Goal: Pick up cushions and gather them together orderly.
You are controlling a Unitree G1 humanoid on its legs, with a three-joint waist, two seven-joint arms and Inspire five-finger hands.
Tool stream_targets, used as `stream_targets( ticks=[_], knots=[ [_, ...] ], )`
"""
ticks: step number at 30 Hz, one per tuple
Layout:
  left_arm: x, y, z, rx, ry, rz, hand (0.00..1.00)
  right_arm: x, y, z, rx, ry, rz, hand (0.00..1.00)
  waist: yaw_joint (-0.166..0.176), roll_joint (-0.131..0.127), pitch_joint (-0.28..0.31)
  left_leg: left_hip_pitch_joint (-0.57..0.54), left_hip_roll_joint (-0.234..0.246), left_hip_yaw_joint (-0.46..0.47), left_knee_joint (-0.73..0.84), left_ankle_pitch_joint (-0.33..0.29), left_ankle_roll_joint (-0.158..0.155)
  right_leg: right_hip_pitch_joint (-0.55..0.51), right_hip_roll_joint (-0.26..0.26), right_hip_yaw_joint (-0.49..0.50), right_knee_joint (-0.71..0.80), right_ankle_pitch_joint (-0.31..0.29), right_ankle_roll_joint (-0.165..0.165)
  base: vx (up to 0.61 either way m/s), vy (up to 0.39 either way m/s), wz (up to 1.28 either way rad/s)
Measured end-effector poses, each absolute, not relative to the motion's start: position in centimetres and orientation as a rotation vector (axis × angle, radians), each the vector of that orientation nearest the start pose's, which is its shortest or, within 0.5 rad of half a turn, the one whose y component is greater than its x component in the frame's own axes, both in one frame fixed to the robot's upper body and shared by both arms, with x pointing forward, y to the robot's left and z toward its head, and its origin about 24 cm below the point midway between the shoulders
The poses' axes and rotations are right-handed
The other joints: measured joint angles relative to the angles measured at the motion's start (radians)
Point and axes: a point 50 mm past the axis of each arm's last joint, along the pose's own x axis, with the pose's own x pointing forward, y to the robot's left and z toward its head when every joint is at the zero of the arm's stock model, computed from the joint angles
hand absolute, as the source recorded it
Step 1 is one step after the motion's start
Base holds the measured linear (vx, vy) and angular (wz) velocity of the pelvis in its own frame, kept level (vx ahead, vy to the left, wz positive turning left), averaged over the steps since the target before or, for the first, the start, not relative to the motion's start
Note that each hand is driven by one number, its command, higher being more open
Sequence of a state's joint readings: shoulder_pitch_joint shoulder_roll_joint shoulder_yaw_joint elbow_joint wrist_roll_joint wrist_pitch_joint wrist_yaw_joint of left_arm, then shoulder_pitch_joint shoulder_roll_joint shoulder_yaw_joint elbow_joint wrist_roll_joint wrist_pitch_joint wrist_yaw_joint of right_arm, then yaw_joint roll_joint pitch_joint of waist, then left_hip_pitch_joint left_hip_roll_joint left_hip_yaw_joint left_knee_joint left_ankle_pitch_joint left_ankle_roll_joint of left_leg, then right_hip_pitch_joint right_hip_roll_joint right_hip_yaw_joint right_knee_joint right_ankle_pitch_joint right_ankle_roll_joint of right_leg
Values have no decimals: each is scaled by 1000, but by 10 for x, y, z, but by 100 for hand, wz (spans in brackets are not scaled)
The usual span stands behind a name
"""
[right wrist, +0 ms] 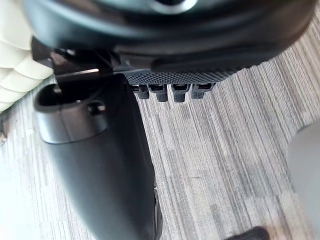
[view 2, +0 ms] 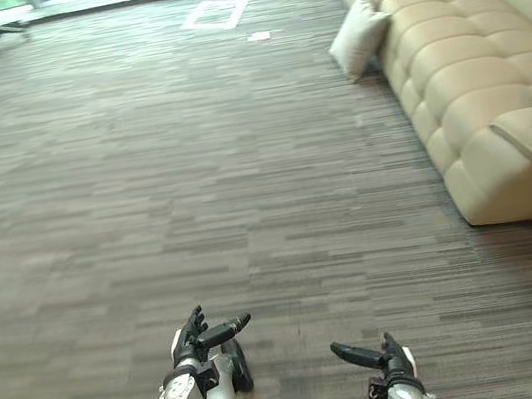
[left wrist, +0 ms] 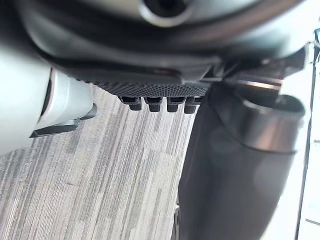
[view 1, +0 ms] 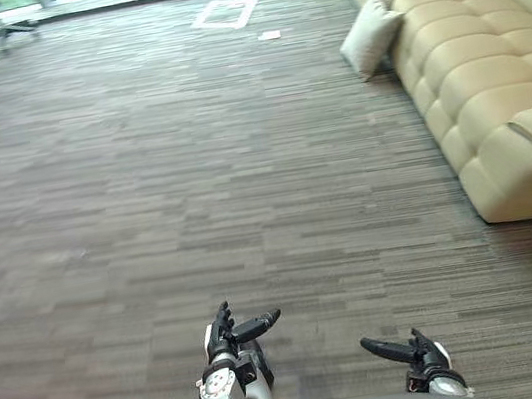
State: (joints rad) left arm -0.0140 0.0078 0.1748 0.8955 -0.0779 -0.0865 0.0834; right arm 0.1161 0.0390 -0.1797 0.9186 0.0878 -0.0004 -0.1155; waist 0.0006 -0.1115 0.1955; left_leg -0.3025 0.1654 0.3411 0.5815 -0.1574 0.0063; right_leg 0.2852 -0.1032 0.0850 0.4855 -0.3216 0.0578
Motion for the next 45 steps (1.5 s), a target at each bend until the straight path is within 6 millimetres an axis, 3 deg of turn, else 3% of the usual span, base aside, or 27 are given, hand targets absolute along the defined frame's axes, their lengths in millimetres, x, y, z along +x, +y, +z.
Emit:
stream_targets(
  ticks=[1,3,5,6,8,9,11,12,13,15,16,17,18,22,25,27,29,32,34,35,37,39,41,42,43,44,45],
  knots=[
    [164,187,-131,-88,805,284,100,104,-170,-156,147,1036,-336,100,-1,-5,1,38,-10,11,11,-43,4,-39,-8,-13,129,61,19,651,246,-14],
    [156,190,-138,-71,862,290,100,111,-173,-154,134,1017,-330,100,-15,12,12,160,-29,11,-49,-109,-17,-186,-56,-80,461,327,87,636,165,-8],
    [148,194,-141,-47,905,305,100,118,-176,-151,120,982,-324,100,-16,27,21,286,-34,11,-134,-137,-29,-325,-90,-168,661,203,3,609,88,0],
    [144,195,-143,-32,918,300,100,119,-179,-149,105,969,-322,100,-17,35,24,338,-34,9,-179,-137,-32,-366,-89,-195,679,164,-1,632,12,14],
    [137,197,-147,25,958,258,100,127,-191,-145,71,929,-336,100,-29,64,40,502,-14,7,-320,-100,-60,-521,-62,-317,555,35,-77,721,-79,28],
    [136,198,-147,28,962,259,100,129,-192,-144,67,921,-337,100,-33,65,41,514,-9,8,-325,-100,-60,-549,-58,-333,515,25,-82,528,-129,27],
    [131,200,-150,37,983,267,100,137,-196,-140,50,890,-333,100,-45,59,41,581,8,21,-339,-107,-83,-650,-46,-361,179,72,-68,709,-227,33],
    [127,197,-152,30,999,267,100,137,-199,-139,49,888,-343,100,-63,72,47,625,26,28,-347,-120,-136,-620,-30,-392,128,175,-149,949,-265,13],
    [123,188,-154,9,1015,242,100,143,-207,-137,19,883,-350,100,-51,109,42,631,21,19,-390,-141,-171,-592,8,-394,92,172,-155,597,-141,-1],
    [129,186,-152,10,987,231,100,148,-207,-136,31,877,-365,100,-58,88,60,660,-66,20,-510,-87,-136,-586,-17,-399,151,172,-155,383,-69,-10],
    [128,181,-152,-1,988,224,100,136,-209,-139,42,900,-390,100,-64,94,56,689,-70,67,-510,31,-115,-618,-42,-433,278,134,-159,374,-78,14],
    [122,183,-154,0,1000,238,100,125,-205,-143,57,928,-394,100,-64,74,24,701,-70,56,-484,22,-130,-551,-31,-424,170,37,-161,415,-99,15],
    [124,183,-154,-5,999,241,100,124,-205,-143,63,929,-398,100,-64,77,27,702,-57,54,-453,14,-139,-530,-15,-423,160,14,-172,428,-187,4],
    [133,176,-149,-70,946,272,100,123,-208,-142,47,934,-390,100,-63,126,32,386,122,-111,355,72,-246,-353,106,-426,-6,17,-180,363,-197,-20],
    [139,178,-144,-75,910,282,100,124,-202,-143,25,942,-351,100,-56,119,39,233,174,-56,607,43,-196,-186,151,-369,-135,19,-184,420,-105,-50],
    [143,179,-141,-84,877,288,100,124,-195,-144,21,951,-318,100,-44,117,37,133,188,26,528,3,-131,-116,158,-316,-211,26,-175,258,-24,-69],
    [148,177,-137,-89,839,288,100,123,-193,-145,24,962,-315,100,-30,116,37,84,183,74,395,-15,-104,-70,156,-277,-258,31,-167,424,27,-74],
    [157,171,-133,-125,794,296,100,121,-185,-147,42,984,-308,100,-3,107,46,33,101,114,-19,1,-86,35,133,-206,-317,16,-119,548,138,-76],
    [158,167,-132,-142,790,291,100,117,-186,-149,39,994,-312,100,-4,110,43,18,34,106,-220,116,-11,83,126,-176,-327,-13,-67,550,189,-50],
    [158,167,-132,-144,789,290,100,116,-185,-150,41,1002,-312,100,5,106,39,17,27,83,-213,193,34,92,120,-158,-325,-20,-57,489,165,-51],
    [166,173,-130,-124,782,285,100,113,-174,-152,72,1017,-306,100,-1,46,26,9,-12,87,-161,140,49,92,61,-139,-300,-5,-33,561,168,-13],
    [167,174,-130,-121,788,281,100,110,-173,-153,76,1026,-305,100,2,35,21,3,-14,85,-85,66,58,66,44,-130,-208,24,-13,664,226,12],
    [162,177,-134,-84,824,264,100,111,-172,-153,77,1025,-301,100,1,30,14,71,-32,87,-54,-34,55,-2,20,-143,53,112,-15,595,182,7],
    [157,178,-138,-65,859,251,100,115,-171,-153,78,1018,-294,100,-8,30,12,140,-54,82,-90,-77,37,-122,-18,-163,319,287,19,592,148,7],
    [157,178,-138,-64,861,250,100,115,-171,-153,78,1017,-294,100,-7,30,11,145,-56,81,-94,-79,38,-132,-21,-164,337,301,25,580,107,7],
    [154,179,-140,-42,889,247,100,119,-176,-150,60,991,-284,100,-8,34,14,240,-77,80,-144,-115,22,-259,-73,-190,569,220,-14,584,57,-2],
    [149,179,-142,-42,906,251,100,123,-182,-148,42,970,-288,100,-12,54,23,321,-78,71,-188,-132,12,-330,-78,-209,635,160,-27,696,35,9]
  ],
)
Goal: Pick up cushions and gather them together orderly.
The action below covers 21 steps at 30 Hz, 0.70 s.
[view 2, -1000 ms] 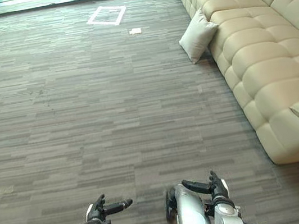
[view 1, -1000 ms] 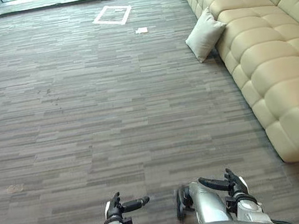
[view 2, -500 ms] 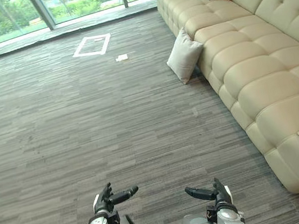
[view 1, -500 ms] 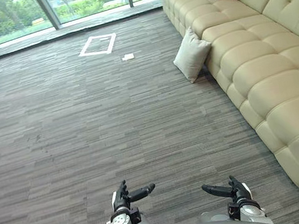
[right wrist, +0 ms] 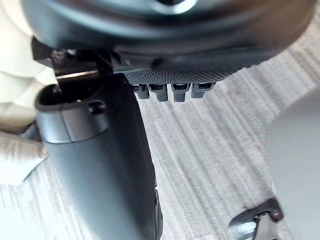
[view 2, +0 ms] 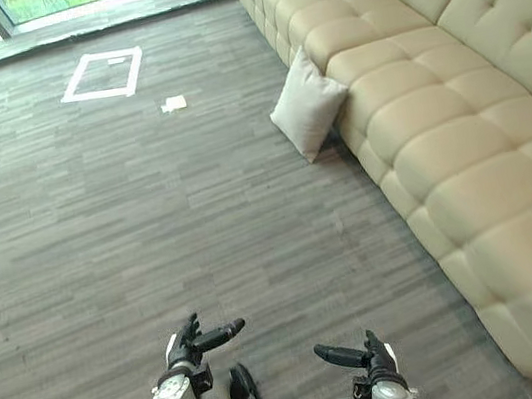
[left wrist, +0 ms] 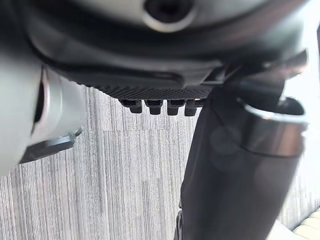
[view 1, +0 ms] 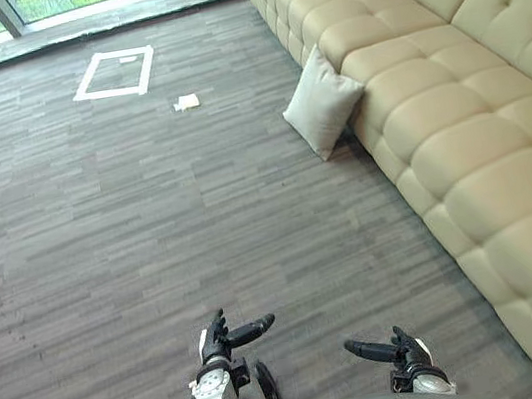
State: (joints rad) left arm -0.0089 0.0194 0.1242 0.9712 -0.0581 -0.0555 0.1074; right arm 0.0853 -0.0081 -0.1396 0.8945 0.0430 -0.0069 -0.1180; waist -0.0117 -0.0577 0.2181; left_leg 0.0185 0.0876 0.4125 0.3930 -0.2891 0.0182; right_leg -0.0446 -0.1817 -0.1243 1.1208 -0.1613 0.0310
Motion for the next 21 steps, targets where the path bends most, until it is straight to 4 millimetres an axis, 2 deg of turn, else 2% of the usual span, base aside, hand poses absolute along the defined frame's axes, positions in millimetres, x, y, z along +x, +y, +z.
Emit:
stream_targets(
  ticks=[1,2,3,4,5,6,7,8,9,10,11,12,13,14,16,17,18,19,21],
  knots=[
    [143,179,-145,-38,924,251,100,125,-187,-146,29,951,-294,100,-10,22,4,71,5,-12,-47,-3,-8,-67,7,-29,4,-53,-11,593,-5,19],
    [141,179,-146,-34,934,249,100,127,-190,-144,21,939,-297,100,-16,31,5,105,13,-17,-71,2,-16,-104,15,-39,-12,-83,-32,613,-72,38],
    [137,180,-148,-20,950,241,100,131,-193,-142,13,922,-297,100,-21,38,6,160,31,-26,-103,7,-23,-179,38,-48,-83,-127,-51,774,-221,62],
    [133,183,-149,-12,962,243,100,136,-193,-140,13,900,-296,100,-26,30,3,208,59,-42,-108,3,-31,-274,49,-57,-263,-139,-44,652,-204,60],
    [133,183,-149,-9,962,243,100,137,-193,-139,12,896,-296,100,-29,25,3,219,62,-46,-108,-4,-48,-290,49,-54,-318,-127,-34,666,-267,76],
    [132,187,-149,4,964,241,100,134,-191,-140,16,900,-293,100,-38,-5,-4,250,65,-59,-110,-35,-120,-304,45,-49,-509,54,-37,679,-268,38],
    [129,180,-152,-7,986,222,100,139,-197,-139,6,897,-301,100,-26,47,-9,280,106,-83,-140,-59,-157,-274,90,-78,-507,16,-78,771,-290,27],
    [130,178,-152,-12,984,215,100,141,-197,-139,4,896,-302,100,-23,48,-10,278,100,-88,-149,-59,-158,-273,95,-77,-513,15,-80,647,-223,-5],
    [134,171,-151,-14,970,190,100,144,-198,-138,15,889,-318,100,-25,42,-4,282,61,-103,-202,-49,-144,-267,90,-72,-510,13,-79,343,-103,11],
    [134,161,-151,-38,972,173,100,139,-200,-140,21,909,-330,100,-31,43,-5,293,16,-103,-261,24,-132,-243,88,-75,-508,5,-92,351,-110,35],
    [134,155,-152,-55,971,161,100,130,-201,-143,38,939,-348,100,-36,44,-9,298,11,-69,-243,93,-115,-202,94,-85,-511,-32,-112,263,-89,44],
    [133,154,-152,-58,972,160,100,128,-201,-144,36,945,-347,100,-40,37,-13,296,17,-72,-214,95,-118,-181,95,-86,-519,-58,-106,281,-145,36],
    [133,154,-152,-60,970,161,100,126,-197,-145,32,952,-336,100,-42,21,-22,267,28,-92,-124,90,-126,-148,94,-86,-547,-102,-94,230,-164,25],
    [135,153,-151,-71,959,166,100,125,-195,-145,35,951,-324,100,-45,26,-20,157,80,-147,135,86,-155,-111,108,-95,-574,-117,-94,260,-202,18],
    [139,150,-148,-98,940,179,100,127,-196,-144,33,944,-320,100,-44,56,-18,12,154,-198,452,137,-202,-66,143,-104,-607,-121,-100,209,-116,-2],
    [141,151,-146,-116,921,196,100,126,-198,-144,25,950,-323,100,-37,80,-10,-86,218,-207,700,150,-206,4,177,-103,-644,-135,-121,271,-40,-19],
    [143,157,-145,-126,907,228,100,126,-198,-144,20,954,-321,100,-35,80,-7,-138,243,-183,793,142,-189,76,186,-97,-684,-147,-128,293,-27,-19],
    [144,160,-143,-132,896,245,100,124,-197,-145,16,960,-315,100,-31,74,-7,-159,252,-159,797,136,-169,113,186,-93,-709,-149,-125,308,-23,-12],
    [148,168,-139,-127,855,268,100,117,-194,-148,14,982,-306,100,-7,58,-15,-241,273,-44,649,109,-119,205,178,-88,-805,-140,-101,312,-17,-9]
  ],
)
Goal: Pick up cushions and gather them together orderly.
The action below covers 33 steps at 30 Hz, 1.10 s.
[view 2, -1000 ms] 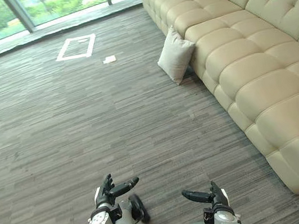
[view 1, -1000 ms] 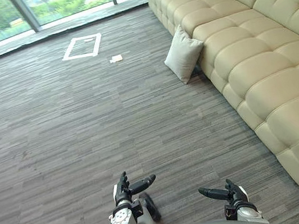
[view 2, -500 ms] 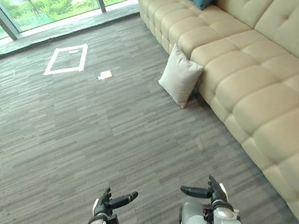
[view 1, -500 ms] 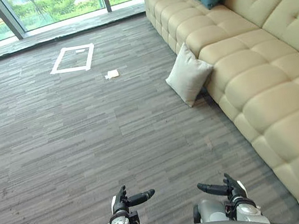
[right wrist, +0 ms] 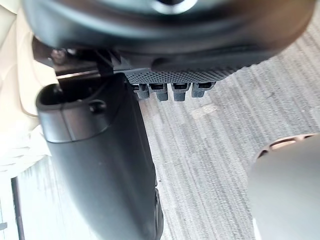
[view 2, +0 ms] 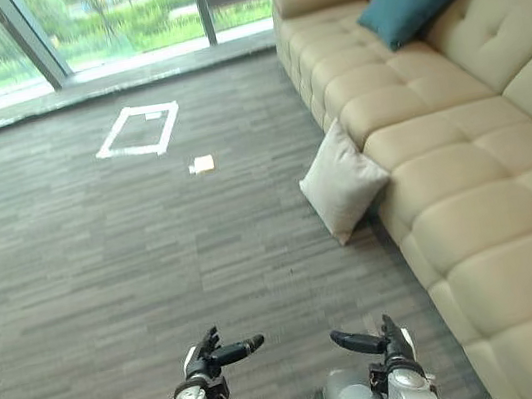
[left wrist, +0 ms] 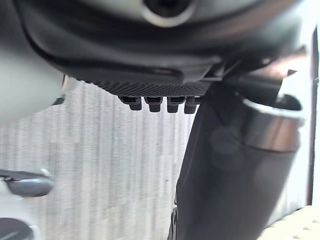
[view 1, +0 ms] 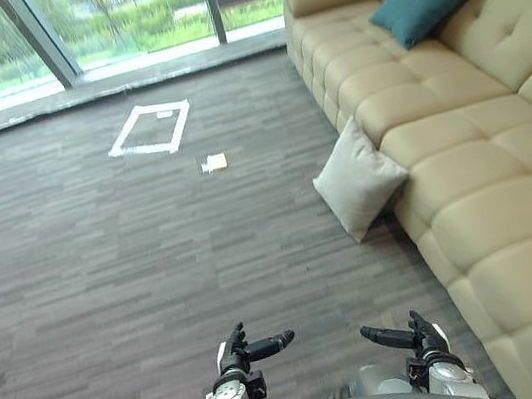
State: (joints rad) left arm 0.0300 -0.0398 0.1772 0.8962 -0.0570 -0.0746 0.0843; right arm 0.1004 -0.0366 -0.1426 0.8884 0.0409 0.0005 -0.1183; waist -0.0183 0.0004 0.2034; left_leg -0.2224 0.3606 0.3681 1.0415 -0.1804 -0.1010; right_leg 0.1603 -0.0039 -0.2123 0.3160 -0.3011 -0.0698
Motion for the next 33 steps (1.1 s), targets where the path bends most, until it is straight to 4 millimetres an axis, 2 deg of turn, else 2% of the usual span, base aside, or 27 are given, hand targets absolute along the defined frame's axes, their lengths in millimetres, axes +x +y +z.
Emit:
stream_targets(
  ticks=[3,4,5,6,7,8,9,10,11,12,13,14,15,16,17,18,20,21,22,23,24,25,26,27,30,32,33],
  knots=[
    [152,169,-135,-131,821,273,100,115,-192,-150,15,1006,-300,100,23,-9,3,-38,-37,66,-306,-11,19,64,-23,24,-57,1,35,442,86,-21],
    [156,169,-134,-130,814,269,100,114,-189,-151,22,1014,-301,100,28,-19,9,-39,-84,62,-472,8,29,90,-48,37,-63,-15,67,385,144,-27],
    [157,169,-134,-130,813,268,100,114,-188,-151,27,1014,-303,100,28,-25,12,-40,-112,59,-560,40,38,106,-65,41,-62,-26,88,619,267,-29],
    [157,168,-134,-131,814,267,100,114,-188,-151,30,1014,-307,100,27,-24,13,-41,-144,60,-668,104,54,129,-78,52,-60,-42,116,544,248,-34],
    [157,167,-134,-133,818,266,100,112,-188,-151,30,1019,-309,100,31,-21,12,-34,-156,52,-722,233,111,156,-85,72,-53,-63,150,683,330,-37],
    [159,168,-134,-129,813,266,100,111,-187,-152,33,1026,-310,100,35,-25,10,-32,-159,54,-710,248,124,167,-92,79,-51,-66,156,566,279,-17],
    [164,175,-132,-106,807,265,100,111,-177,-154,63,1031,-305,100,28,-75,1,-34,-191,67,-675,204,135,167,-136,92,-40,-48,185,671,347,1],
    [163,179,-132,-98,812,269,100,110,-170,-155,83,1036,-300,100,30,-88,-1,-46,-193,67,-617,148,139,161,-151,112,-19,-6,198,540,284,15],
    [164,179,-133,-94,816,269,100,109,-168,-155,94,1038,-302,100,30,-90,-2,-50,-193,67,-586,122,149,160,-156,124,-2,18,198,549,315,7],
    [163,183,-133,-76,824,269,100,108,-167,-155,105,1042,-306,100,28,-90,-5,-31,-205,72,-544,57,153,150,-172,137,73,64,199,439,249,9],
    [161,183,-135,-70,836,265,100,109,-168,-155,104,1041,-305,100,27,-89,-8,-12,-217,72,-540,20,150,123,-186,138,153,93,196,540,310,8],
    [157,182,-138,-65,859,259,100,111,-170,-155,98,1036,-301,100,17,-84,-10,27,-238,75,-556,-21,147,36,-219,139,345,189,187,525,296,4],
    [155,181,-139,-53,873,249,100,113,-172,-154,92,1031,-299,100,16,-83,-9,54,-253,79,-575,-33,148,-21,-240,141,457,254,193,602,322,-6],
    [152,184,-141,-33,896,249,100,115,-177,-153,83,1018,-300,100,13,-79,-6,110,-266,87,-609,-52,143,-106,-257,138,609,208,176,484,228,-14],
    [151,186,-142,-26,904,252,100,116,-178,-153,80,1014,-302,100,11,-75,-4,134,-268,89,-623,-57,140,-131,-256,137,649,180,168,473,156,-23],
    [144,189,-145,-11,933,260,100,121,-183,-151,67,994,-308,100,6,-58,6,218,-271,93,-676,-64,133,-196,-237,115,712,110,156,379,89,-12],
    [134,192,-149,27,970,237,100,123,-189,-149,48,972,-317,100,-7,-39,11,324,-272,95,-759,-52,115,-271,-214,33,661,34,112,497,42,6],
    [130,194,-150,39,981,234,100,125,-189,-148,47,963,-316,100,-10,-42,10,368,-270,96,-791,-49,110,-323,-204,-23,588,8,85,439,-8,15],
    [129,195,-151,50,985,227,100,127,-189,-147,49,959,-314,100,-11,-44,11,388,-265,99,-803,-49,109,-361,-200,-58,525,0,78,526,-97,16],
    [127,195,-151,56,994,220,100,130,-188,-146,48,951,-309,100,-13,-44,11,422,-260,110,-827,-46,94,-413,-191,-109,376,14,75,453,-110,22],
    [124,200,-152,71,1005,216,100,130,-187,-147,53,954,-305,100,-20,-68,8,470,-283,112,-868,-50,35,-418,-178,-151,198,186,-20,651,-172,15],
    [122,198,-153,68,1016,216,100,131,-191,-146,47,951,-311,100,-19,-50,12,484,-270,112,-880,-53,28,-410,-166,-159,204,182,-17,568,-178,-20],
    [117,191,-156,53,1037,207,100,135,-196,-145,19,948,-308,100,-18,-7,-2,486,-235,118,-889,-49,19,-403,-122,-163,174,182,-32,467,-177,-48],
    [118,185,-157,40,1036,196,100,135,-199,-145,13,944,-313,100,-20,15,5,496,-221,121,-902,-35,12,-398,-95,-160,160,175,-41,433,-178,-52],
    [123,180,-156,29,1020,169,100,132,-205,-145,40,954,-362,100,-40,5,17,513,-202,121,-822,19,-31,-340,-83,-169,137,127,-39,318,-165,-21],
    [126,182,-154,29,1004,178,100,126,-206,-146,36,962,-366,100,-45,-5,26,445,-142,98,-575,30,-48,-269,-76,-161,101,110,-25,215,-180,-8],
    [128,182,-153,26,992,182,100,121,-210,-146,21,965,-371,100,-44,-7,28,367,-78,59,-353,38,-65,-224,-58,-154,69,106,-25,130,-100,-21]
  ],
)
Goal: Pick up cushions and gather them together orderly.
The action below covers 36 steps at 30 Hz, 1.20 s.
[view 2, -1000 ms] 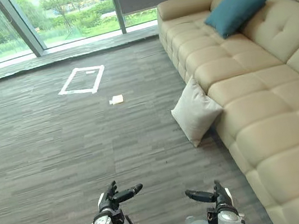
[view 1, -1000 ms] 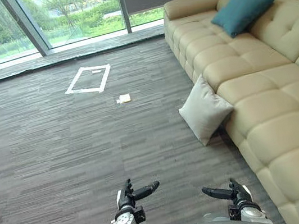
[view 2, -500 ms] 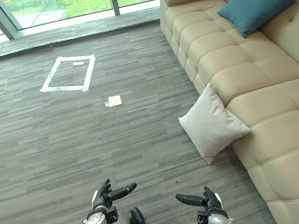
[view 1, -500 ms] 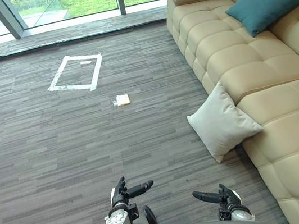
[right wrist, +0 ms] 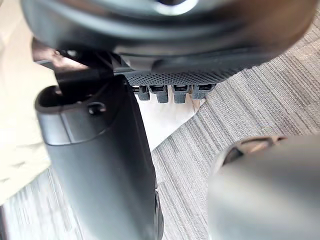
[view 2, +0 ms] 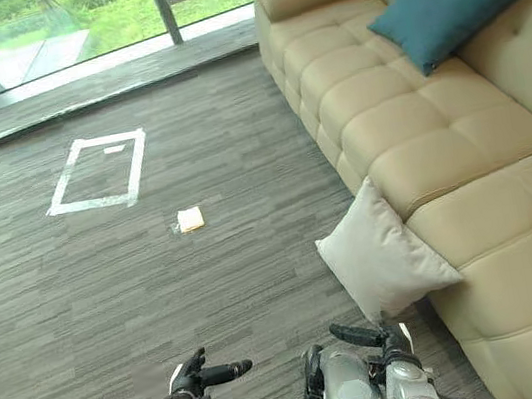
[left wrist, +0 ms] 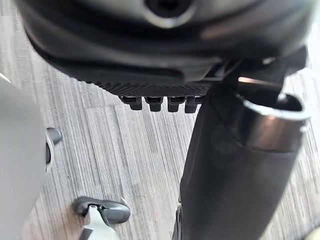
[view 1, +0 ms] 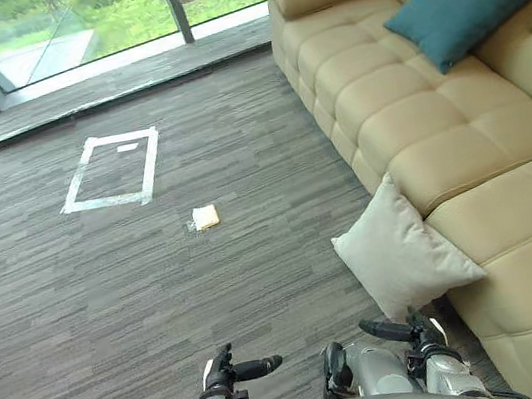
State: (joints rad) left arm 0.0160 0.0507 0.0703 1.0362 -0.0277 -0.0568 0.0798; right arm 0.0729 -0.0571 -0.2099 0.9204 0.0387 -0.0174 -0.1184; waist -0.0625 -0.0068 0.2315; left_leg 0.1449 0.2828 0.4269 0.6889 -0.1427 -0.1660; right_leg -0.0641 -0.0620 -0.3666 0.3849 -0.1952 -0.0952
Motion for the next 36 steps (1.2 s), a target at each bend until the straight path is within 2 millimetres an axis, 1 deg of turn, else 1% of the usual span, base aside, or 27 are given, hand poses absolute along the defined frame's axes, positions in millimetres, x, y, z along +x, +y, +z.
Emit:
stream_targets(
  ticks=[2,4,6,8,9,10,11,12,13,14,15,17,18,20,21,22,23,24,26,27,28,29,30,31,33,34,36],
  knots=[
    [128,186,-150,1,969,217,100,116,-212,-146,11,971,-376,100,3,11,-1,-95,62,-25,198,-45,5,49,28,26,-25,-16,-2,140,-20,-52],
    [131,188,-148,-27,943,252,100,111,-212,-148,14,985,-378,100,11,4,-3,-176,52,-28,143,-95,47,79,36,95,-33,-26,11,163,82,-84],
    [132,189,-147,-45,932,274,100,111,-212,-148,13,988,-380,100,19,2,-3,-219,17,-79,45,-113,65,80,36,149,-33,-29,20,116,107,-87],
    [135,190,-146,-48,923,282,100,107,-213,-149,9,1000,-387,100,36,-2,-5,-248,-32,-180,-77,-115,64,80,36,218,-28,-35,36,192,190,-113],
    [135,190,-146,-47,923,286,100,104,-212,-150,2,1011,-388,100,38,-7,-8,-256,-75,-278,-164,-113,60,76,35,268,-18,-44,54,284,284,-123],
    [134,189,-146,-48,928,287,100,100,-212,-151,-2,1021,-389,100,38,-7,-17,-254,-94,-329,-236,-106,66,71,37,314,-4,-59,80,355,369,-125],
    [132,188,-147,-51,933,288,100,98,-213,-151,-8,1026,-388,100,38,-4,-28,-250,-98,-333,-271,-88,80,60,39,341,12,-71,100,272,309,-103],
    [129,184,-149,-60,945,285,100,96,-215,-151,-24,1029,-383,100,38,14,-43,-244,-95,-326,-308,-53,94,44,50,372,33,-87,123,165,200,-83],
    [129,184,-149,-63,949,284,100,95,-216,-151,-26,1032,-383,100,39,20,-50,-239,-94,-323,-305,-37,47,35,51,395,51,-96,136,212,300,-110],
    [130,190,-149,-46,955,292,100,95,-208,-153,-14,1041,-369,100,43,-20,-68,-223,-112,-243,-298,-55,61,5,15,446,100,-119,171,253,355,-119],
    [130,192,-149,-37,956,300,100,93,-204,-154,-2,1047,-360,100,43,-38,-78,-211,-125,-185,-296,-64,76,-11,-12,452,105,-113,188,340,472,-126],
    [129,191,-150,-36,965,300,100,95,-198,-154,13,1043,-353,100,44,-52,-85,-144,-133,-84,-331,-76,97,-28,-49,397,122,-82,234,232,306,-113],
    [128,191,-150,-35,969,299,100,96,-198,-153,14,1037,-352,100,45,-51,-85,-117,-133,-52,-352,-76,97,-35,-59,366,136,-72,230,151,195,-111],
    [126,192,-151,-29,974,296,100,102,-198,-151,16,1013,-349,100,43,-47,-85,-48,-135,28,-409,-76,97,-60,-96,226,170,-56,220,131,130,-112],
    [123,192,-152,-18,991,288,100,107,-192,-151,22,1000,-334,100,41,-43,-86,-12,-143,74,-451,-75,96,-66,-120,102,157,-57,188,132,73,-100],
    [121,191,-153,-13,1001,280,100,109,-191,-151,22,998,-327,100,41,-40,-87,-6,-147,84,-465,-73,91,-69,-124,77,150,-60,178,104,18,-92],
    [121,190,-155,5,1016,256,100,114,-187,-151,21,994,-309,100,36,-28,-90,2,-151,109,-495,-64,81,-80,-127,33,138,-60,149,96,-28,-64],
    [120,187,-156,8,1026,243,100,119,-188,-149,18,985,-302,100,29,-15,-89,11,-152,130,-520,-56,71,-89,-123,5,128,-55,137,83,-32,-76],
    [120,178,-157,8,1033,204,100,128,-196,-148,-7,977,-306,100,17,26,-76,43,-151,164,-568,-34,64,-96,-122,-37,153,-43,117,79,-31,-59],
    [120,176,-157,7,1032,200,100,132,-201,-146,-19,969,-310,100,3,33,-66,73,-148,167,-574,-23,67,-137,-143,-42,277,-29,71,62,-59,-53],
    [117,176,-158,23,1042,187,100,135,-202,-144,-30,950,-304,100,2,39,-62,100,-132,170,-566,-22,62,-171,-130,-47,270,-65,60,62,-121,-41],
    [113,179,-159,36,1052,187,100,134,-200,-145,-28,954,-298,100,4,34,-67,100,-140,169,-557,-22,59,-159,-127,-47,208,-29,57,76,-167,-34],
    [111,186,-159,52,1060,184,100,131,-196,-146,-28,961,-285,100,4,2,-75,97,-141,167,-522,-24,45,-138,-128,-54,161,-43,45,133,-250,-33],
    [112,186,-159,49,1058,184,100,130,-197,-147,-21,966,-295,100,5,16,-72,62,-88,156,-414,-27,33,-108,-86,-54,92,-43,45,168,-301,-33],
    [114,184,-158,37,1049,185,100,127,-199,-147,16,973,-333,100,2,24,-58,5,-25,134,-238,-22,33,-68,-59,-53,42,-40,41,171,-274,-31],
    [116,185,-157,30,1035,191,100,124,-200,-147,29,975,-352,100,5,32,-48,-62,53,85,-8,-10,42,-12,-21,-31,6,-43,31,153,-143,-44],
    [116,186,-155,3,1015,220,100,123,-201,-147,25,975,-355,100,9,36,-44,-106,76,39,130,-52,40,32,-3,7,-11,-53,17,139,-46,-67]
  ],
)
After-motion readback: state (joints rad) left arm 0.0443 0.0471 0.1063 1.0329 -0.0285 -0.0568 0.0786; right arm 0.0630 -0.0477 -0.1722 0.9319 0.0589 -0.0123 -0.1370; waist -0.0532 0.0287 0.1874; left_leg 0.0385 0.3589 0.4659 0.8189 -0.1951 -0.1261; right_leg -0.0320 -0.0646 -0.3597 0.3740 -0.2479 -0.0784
